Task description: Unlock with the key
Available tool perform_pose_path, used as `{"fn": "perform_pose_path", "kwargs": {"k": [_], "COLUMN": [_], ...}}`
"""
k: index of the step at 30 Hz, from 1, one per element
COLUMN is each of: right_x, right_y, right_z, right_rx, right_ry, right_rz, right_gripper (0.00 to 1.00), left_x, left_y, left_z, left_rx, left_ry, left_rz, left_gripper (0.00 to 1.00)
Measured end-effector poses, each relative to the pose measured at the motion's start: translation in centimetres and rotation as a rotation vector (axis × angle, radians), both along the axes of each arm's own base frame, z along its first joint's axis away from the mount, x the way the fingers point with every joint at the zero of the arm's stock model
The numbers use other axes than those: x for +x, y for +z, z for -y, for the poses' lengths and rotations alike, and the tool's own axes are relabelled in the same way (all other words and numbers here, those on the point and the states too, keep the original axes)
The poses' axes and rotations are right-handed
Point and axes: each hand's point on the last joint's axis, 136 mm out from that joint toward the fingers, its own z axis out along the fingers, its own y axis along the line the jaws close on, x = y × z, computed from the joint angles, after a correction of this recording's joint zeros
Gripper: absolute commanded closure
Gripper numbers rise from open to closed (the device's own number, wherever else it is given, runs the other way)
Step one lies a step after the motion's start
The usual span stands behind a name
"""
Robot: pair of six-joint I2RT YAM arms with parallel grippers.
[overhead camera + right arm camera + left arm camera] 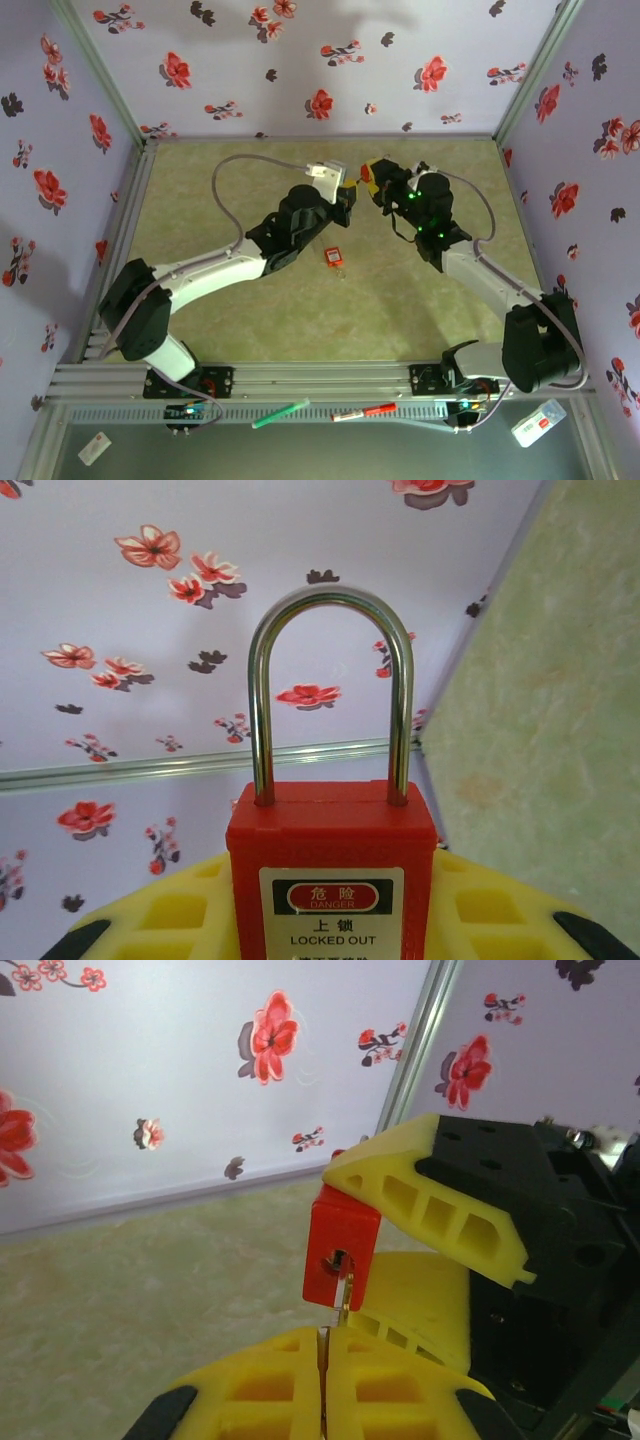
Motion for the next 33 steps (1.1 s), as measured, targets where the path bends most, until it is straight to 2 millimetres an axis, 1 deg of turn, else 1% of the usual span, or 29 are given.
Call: {"fn": "perform_pose_path", "kwargs": {"k": [2, 6, 14, 18, 21, 24, 30, 33], "right_x": [0.1, 0.0, -0.8, -1.1, -1.3, -1.3, -1.0, -0.8], "right_y": [0.1, -0.2, -1.1, -1.0, -0.6, 0.0, 1.9, 2.4], "right_z": [-0.1, 0.0, 0.4, 0.7, 1.1, 1.2, 1.1, 1.0], "right_rx": [0.016, -0.003, -0.120, -0.163, -0.168, -0.148, -0.030, 0.024], "right_ry": [0.001, 0.001, 0.010, 0.006, -0.007, -0.020, -0.032, -0.032], "right_rz": [-0.003, -0.010, -0.029, -0.031, -0.027, -0.016, 0.009, 0.015], "right_gripper": [1.00, 1.00, 1.00, 1.00, 1.00, 1.00, 1.00, 1.00], "left_x": [0.5, 0.6, 0.1, -0.3, -0.9, -1.3, -1.5, -1.4], "left_y": [0.2, 0.2, -0.5, -0.4, -0.1, 0.7, 2.4, 2.9], "left_z": [-0.2, -0.2, 0.1, 0.4, 1.0, 1.5, 1.5, 1.4], "left_rx": [-0.002, 0.023, 0.064, 0.058, 0.054, 0.060, 0.090, 0.113], "left_ry": [-0.033, -0.085, -0.130, -0.138, -0.126, -0.085, 0.014, 0.044], "left_rz": [-0.003, -0.036, -0.090, -0.098, -0.081, -0.029, 0.112, 0.160], "left_gripper": [1.00, 1.00, 1.00, 1.00, 1.00, 1.00, 1.00, 1.00]}}
